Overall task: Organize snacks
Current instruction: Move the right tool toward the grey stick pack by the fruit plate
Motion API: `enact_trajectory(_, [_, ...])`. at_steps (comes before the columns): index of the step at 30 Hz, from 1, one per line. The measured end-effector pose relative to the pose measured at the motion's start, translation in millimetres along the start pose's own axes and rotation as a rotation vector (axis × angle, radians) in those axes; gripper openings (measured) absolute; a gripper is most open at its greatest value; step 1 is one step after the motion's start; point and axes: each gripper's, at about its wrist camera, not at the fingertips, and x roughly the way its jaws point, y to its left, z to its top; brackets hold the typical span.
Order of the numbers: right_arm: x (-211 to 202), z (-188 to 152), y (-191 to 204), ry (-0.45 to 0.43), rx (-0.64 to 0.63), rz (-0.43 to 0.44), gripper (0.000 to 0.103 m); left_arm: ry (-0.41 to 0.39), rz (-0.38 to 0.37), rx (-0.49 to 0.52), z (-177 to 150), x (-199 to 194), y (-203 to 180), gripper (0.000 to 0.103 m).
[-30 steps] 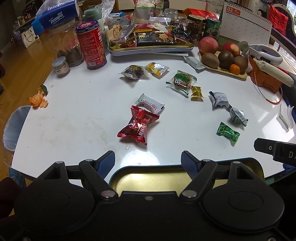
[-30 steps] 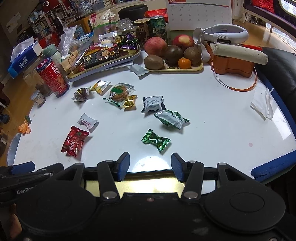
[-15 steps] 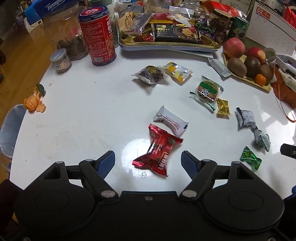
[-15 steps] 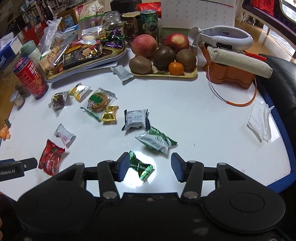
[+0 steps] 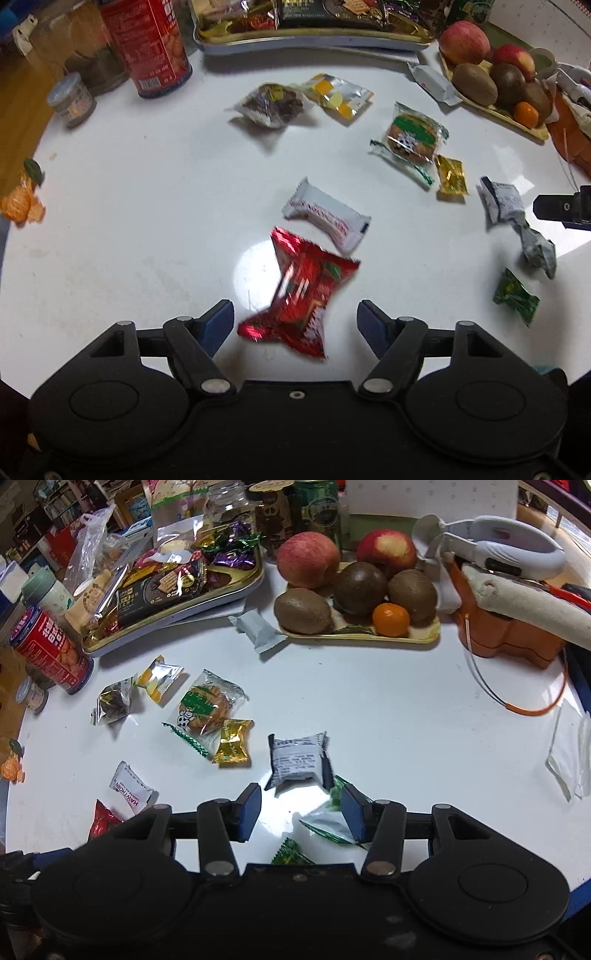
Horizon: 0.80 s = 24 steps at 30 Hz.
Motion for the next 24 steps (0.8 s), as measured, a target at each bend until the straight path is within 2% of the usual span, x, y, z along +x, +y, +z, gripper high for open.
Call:
enact_trajectory(6, [31, 49, 41, -0.091, -0.105, -0.024, 0.049, -0.183, 0.007, 0.008, 80, -6, 5, 0.073])
enact_trajectory(9, [47, 81, 54, -0.139, -0.13, -0.028, 0.049, -0.205, 0.06, 0.0, 126, 8, 6, 0.073])
enact_trajectory(11, [58, 103, 60, -0.158, -0.142, -0.018, 0.049, -0.227, 0.061, 0.006, 144, 16, 8, 0.073])
enact_trajectory(14, [73, 127, 63, -0.165, -0.163, 0.015, 0.049, -0.246, 0.027, 0.004, 154, 28, 15, 0.073])
enact_trajectory(18, [91, 148, 67, -0.16, -0.204, -0.019, 0.049, -0.196, 0.018, -0.026, 152, 47, 25, 0.073])
enact_trajectory(21, [104, 152, 65, -0.131, -0.182, -0.013, 0.049, -0.199, 0.035, -0.06, 140, 53, 32, 0.073])
enact_trajectory(24, [120, 146, 65, -0.086, -0.175, -0.029, 0.05, -0.192, 0.019, -0.147, 129, 57, 44, 0.073])
